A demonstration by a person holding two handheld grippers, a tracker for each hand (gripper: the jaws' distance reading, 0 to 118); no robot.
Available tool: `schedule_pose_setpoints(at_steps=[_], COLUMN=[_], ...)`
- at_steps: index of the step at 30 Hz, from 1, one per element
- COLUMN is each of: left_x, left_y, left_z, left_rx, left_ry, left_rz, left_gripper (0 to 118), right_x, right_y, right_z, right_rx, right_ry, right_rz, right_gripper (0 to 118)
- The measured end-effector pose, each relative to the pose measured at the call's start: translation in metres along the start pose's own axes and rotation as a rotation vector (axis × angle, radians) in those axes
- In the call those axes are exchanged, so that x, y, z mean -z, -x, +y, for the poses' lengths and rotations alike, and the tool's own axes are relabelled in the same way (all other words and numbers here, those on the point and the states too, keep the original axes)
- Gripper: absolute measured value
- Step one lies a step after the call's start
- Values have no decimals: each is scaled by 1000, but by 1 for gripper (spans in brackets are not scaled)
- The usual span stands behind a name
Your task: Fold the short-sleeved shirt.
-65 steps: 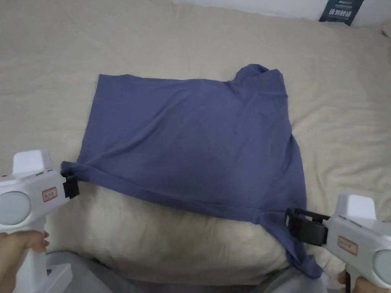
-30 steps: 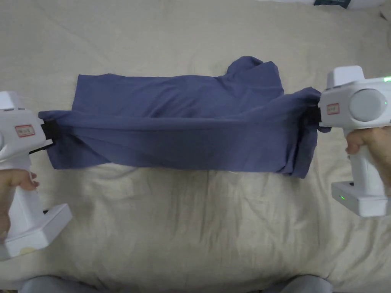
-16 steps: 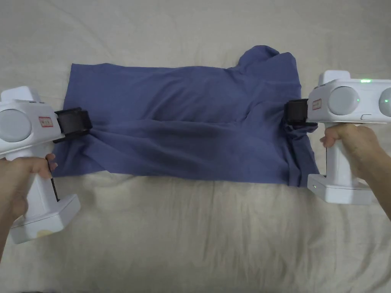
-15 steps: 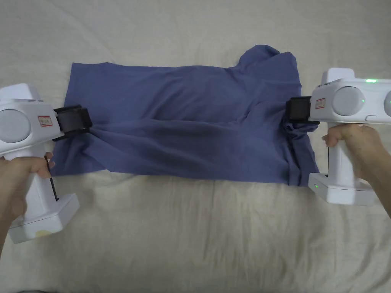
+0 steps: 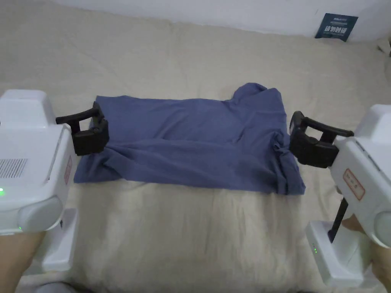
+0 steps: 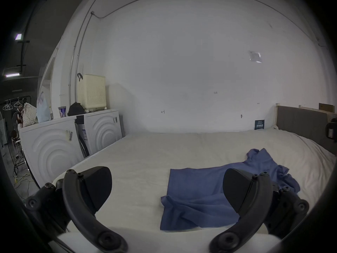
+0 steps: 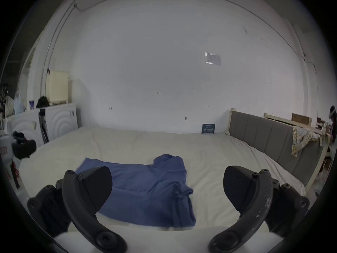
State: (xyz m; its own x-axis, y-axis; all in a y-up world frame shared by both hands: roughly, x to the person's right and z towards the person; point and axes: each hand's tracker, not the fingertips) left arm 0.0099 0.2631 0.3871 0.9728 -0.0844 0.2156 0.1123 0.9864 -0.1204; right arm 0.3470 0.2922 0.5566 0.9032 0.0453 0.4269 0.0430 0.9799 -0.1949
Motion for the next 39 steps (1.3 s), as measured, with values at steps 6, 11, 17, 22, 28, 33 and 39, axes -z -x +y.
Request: schedule_pose_setpoints(at_steps=[6, 11, 17, 22, 28, 33, 39], left_x=[-47, -64, -54, -2, 95, 159, 201], left_y=[-7, -11, -2, 8, 22, 25, 22], left_z=[-6, -15, -21, -8, -11, -44, -93], left_rx=[8, 23, 24, 0, -51, -96, -49], left_ry=[-16, -4, 110, 306, 558, 788, 979], left_rz=[-53, -66, -111, -105, -105, -94, -60], left_gripper=[72, 3, 0, 0, 69, 118, 103], right_x=[-48, -66, -62, -57, -39, -20, 4], right_y=[10, 11, 7, 6, 3, -2, -6], right_z=[-21, -28, -30, -31, -33, -44, -60], right_rx=[-1, 55, 91, 83, 76, 88, 96], right_ry=[-28, -40, 11, 39, 72, 136, 216], right_rz=[-10, 4, 12, 17, 16, 9, -14], right_gripper=[107, 4, 1, 1, 1, 1, 1])
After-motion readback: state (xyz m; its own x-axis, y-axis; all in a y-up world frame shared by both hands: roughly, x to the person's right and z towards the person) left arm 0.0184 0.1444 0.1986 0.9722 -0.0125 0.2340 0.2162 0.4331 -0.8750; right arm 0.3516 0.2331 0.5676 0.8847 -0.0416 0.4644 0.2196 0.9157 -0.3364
